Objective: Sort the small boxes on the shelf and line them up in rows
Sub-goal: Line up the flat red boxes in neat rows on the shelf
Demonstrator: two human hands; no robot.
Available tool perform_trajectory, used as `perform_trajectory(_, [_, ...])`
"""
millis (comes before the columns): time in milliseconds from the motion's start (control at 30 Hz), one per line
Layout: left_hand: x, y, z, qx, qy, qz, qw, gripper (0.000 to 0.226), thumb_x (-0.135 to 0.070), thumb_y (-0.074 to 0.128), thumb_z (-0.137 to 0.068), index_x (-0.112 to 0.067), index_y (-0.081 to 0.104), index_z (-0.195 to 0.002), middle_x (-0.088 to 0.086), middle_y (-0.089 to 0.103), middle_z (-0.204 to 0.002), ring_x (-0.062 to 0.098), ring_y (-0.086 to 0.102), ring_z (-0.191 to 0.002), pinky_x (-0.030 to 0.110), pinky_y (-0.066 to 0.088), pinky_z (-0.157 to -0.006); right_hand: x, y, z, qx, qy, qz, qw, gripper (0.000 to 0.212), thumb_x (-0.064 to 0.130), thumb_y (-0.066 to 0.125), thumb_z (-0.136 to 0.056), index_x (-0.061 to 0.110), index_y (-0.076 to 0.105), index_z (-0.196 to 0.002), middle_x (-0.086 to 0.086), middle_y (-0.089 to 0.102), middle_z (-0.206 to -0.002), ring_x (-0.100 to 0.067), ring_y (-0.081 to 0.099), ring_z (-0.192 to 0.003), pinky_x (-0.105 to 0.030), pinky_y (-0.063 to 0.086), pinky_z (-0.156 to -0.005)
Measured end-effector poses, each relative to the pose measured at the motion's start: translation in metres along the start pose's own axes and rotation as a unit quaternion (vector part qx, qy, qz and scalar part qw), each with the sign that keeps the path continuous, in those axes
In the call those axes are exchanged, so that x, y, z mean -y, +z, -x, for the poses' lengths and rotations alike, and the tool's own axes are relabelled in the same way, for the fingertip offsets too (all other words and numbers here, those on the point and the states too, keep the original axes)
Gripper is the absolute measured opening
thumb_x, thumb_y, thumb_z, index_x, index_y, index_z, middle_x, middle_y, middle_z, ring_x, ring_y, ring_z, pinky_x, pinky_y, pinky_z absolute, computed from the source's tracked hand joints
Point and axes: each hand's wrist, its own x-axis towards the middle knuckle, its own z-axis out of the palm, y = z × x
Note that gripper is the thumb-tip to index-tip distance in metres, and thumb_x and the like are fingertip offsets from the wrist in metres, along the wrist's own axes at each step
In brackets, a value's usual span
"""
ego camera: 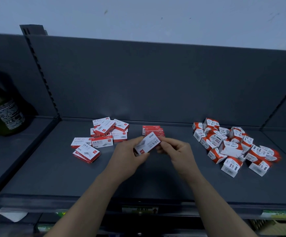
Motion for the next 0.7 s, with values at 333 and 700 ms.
perform_trajectory(333, [0.018, -0.009, -0.008, 0.011, 0.039, -0.113, 0.993, 0.052, -0.043, 0.068, -0.083, -0.03, 0.055, -0.131, -0.016, 0.057, -0.119, 0.002, 0.052, -0.109, 0.025, 0.044, -0.095, -0.004, -0.007, -0.007, -0.034, 0.088, -0.029, 0.995, 0.019, 0.001, 0.06, -0.089, 0.012, 0.068, -0.102, -0.008, 0.074, -0.09, -0.023, 0.068, -0.084, -0.036, 0.056, -0.074])
perform_trajectory(700, [0.055, -0.012, -0.01, 0.067, -0.032, -0.172, 0.982, 0.029, -0.02, 0.06, -0.091, -0.024, 0.063, -0.12, -0.006, 0.065, -0.112, 0.004, 0.053, -0.094, 0.019, 0.039, -0.08, -0.023, -0.038, -0.008, 0.104, 0.07, 0.399, 0.908, 0.019, 0.016, 0.069, -0.08, 0.029, 0.066, -0.093, 0.012, 0.066, -0.092, -0.001, 0.061, -0.082, -0.024, 0.051, -0.078])
